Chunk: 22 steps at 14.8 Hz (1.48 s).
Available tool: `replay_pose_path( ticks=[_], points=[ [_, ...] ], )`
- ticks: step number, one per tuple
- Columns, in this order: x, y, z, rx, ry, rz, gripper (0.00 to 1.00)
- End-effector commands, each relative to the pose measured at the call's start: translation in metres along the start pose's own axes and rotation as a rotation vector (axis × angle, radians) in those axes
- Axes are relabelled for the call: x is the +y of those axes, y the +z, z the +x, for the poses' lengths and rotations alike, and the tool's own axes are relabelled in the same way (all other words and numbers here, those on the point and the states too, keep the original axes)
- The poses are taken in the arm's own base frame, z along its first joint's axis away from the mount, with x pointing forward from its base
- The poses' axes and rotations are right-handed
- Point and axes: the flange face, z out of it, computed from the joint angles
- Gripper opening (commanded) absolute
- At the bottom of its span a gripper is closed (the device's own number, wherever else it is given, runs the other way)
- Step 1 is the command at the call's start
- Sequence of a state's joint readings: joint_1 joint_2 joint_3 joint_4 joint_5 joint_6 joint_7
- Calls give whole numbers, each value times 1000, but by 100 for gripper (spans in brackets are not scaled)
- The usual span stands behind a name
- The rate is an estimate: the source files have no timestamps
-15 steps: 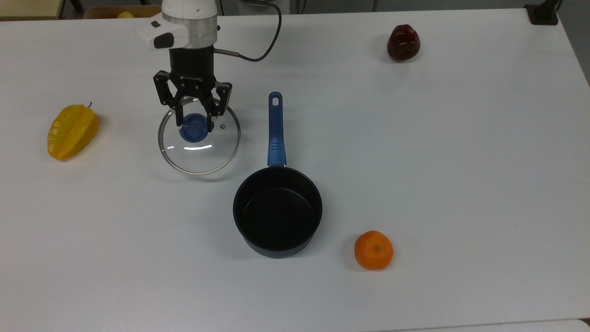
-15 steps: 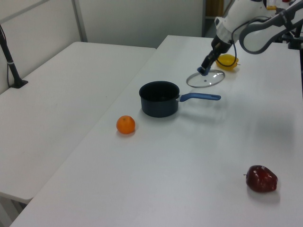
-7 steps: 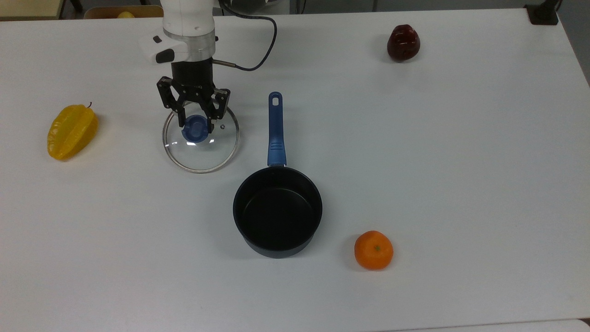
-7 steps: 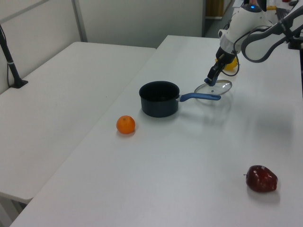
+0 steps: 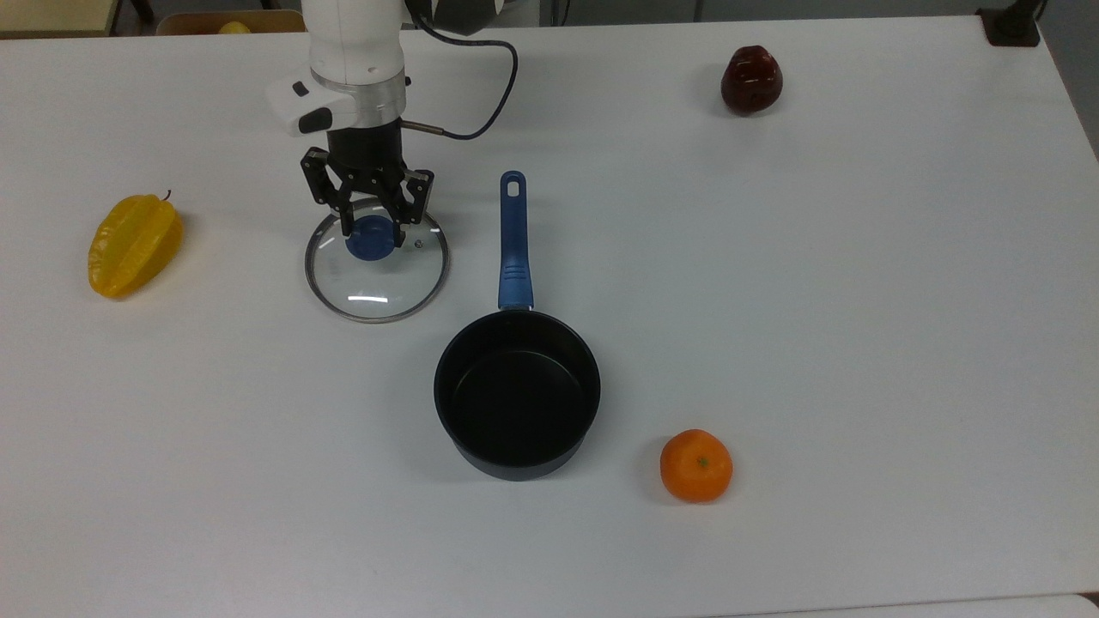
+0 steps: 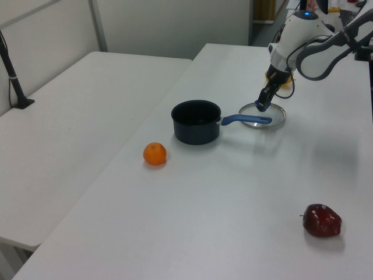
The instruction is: Open lid
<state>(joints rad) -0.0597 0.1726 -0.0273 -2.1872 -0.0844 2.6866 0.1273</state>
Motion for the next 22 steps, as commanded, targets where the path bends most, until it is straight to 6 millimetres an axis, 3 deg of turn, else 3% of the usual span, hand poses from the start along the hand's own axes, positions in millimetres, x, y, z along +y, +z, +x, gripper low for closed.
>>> replay_pose_path(
  ticks=[1, 2, 3, 4, 6, 11, 15, 17, 19, 22],
  points=[
    [-6, 0, -5, -53, -16, -15, 47],
    [-6, 1, -5, -59, -17, -16, 49],
    [-6, 0, -4, -56, -16, -16, 61],
    [-5, -3, -1, -51, -11, -16, 82],
    [-2, -11, 5, -51, -5, -20, 99],
    [5, -60, 31, -142, -8, -47, 100],
    [-4, -132, 58, -203, -13, -63, 100],
    [-46, -174, 62, -242, -79, -58, 100],
    [-73, -202, 55, -245, -124, -50, 100],
    [-85, -237, 40, -267, -150, -41, 100]
  ],
)
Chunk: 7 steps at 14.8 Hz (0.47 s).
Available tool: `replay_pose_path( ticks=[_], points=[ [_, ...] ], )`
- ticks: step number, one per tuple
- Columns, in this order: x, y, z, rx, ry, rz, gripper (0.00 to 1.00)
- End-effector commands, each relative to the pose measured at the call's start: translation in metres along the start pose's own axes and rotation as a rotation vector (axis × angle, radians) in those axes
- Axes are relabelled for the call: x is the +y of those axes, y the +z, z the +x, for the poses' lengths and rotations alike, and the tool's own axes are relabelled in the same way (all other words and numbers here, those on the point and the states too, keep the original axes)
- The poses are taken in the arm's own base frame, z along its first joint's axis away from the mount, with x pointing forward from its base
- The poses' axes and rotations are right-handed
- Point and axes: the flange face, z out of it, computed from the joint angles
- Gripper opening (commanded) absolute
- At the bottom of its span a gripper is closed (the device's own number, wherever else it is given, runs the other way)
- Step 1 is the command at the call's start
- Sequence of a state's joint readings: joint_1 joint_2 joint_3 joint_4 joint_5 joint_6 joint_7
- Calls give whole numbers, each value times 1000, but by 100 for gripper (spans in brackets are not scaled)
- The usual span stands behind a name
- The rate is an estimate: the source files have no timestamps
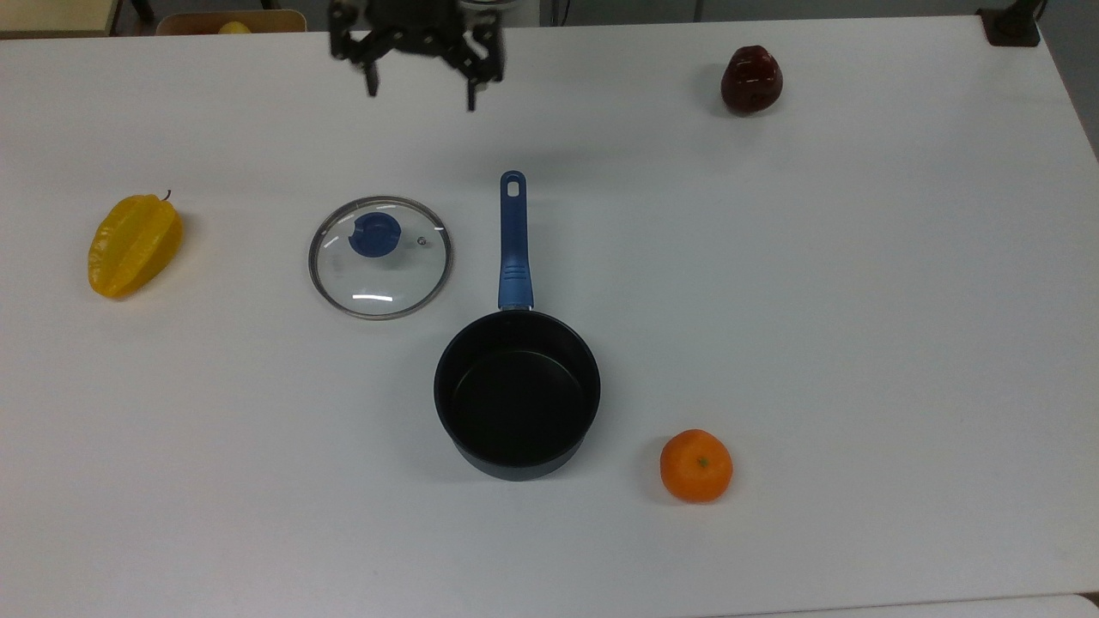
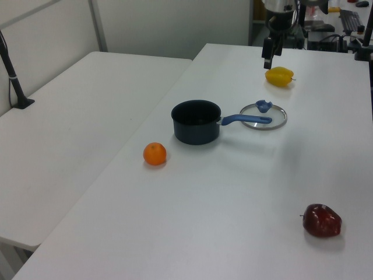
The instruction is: Open lid
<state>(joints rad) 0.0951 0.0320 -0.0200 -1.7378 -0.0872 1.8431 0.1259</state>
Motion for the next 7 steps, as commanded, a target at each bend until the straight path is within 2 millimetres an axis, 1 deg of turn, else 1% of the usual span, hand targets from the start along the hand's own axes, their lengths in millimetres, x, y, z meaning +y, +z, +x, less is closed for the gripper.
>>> replay_pose_path(
  ticks=[1, 2, 4, 7],
  points=[
    [-9, -41, -31, -30, -27, -8, 100],
    [-8, -48, -38, -37, -23, -3, 100],
    [-4, -56, -43, -44, -17, -2, 100],
    [-4, -52, -44, -59, -11, -4, 100]
  ],
)
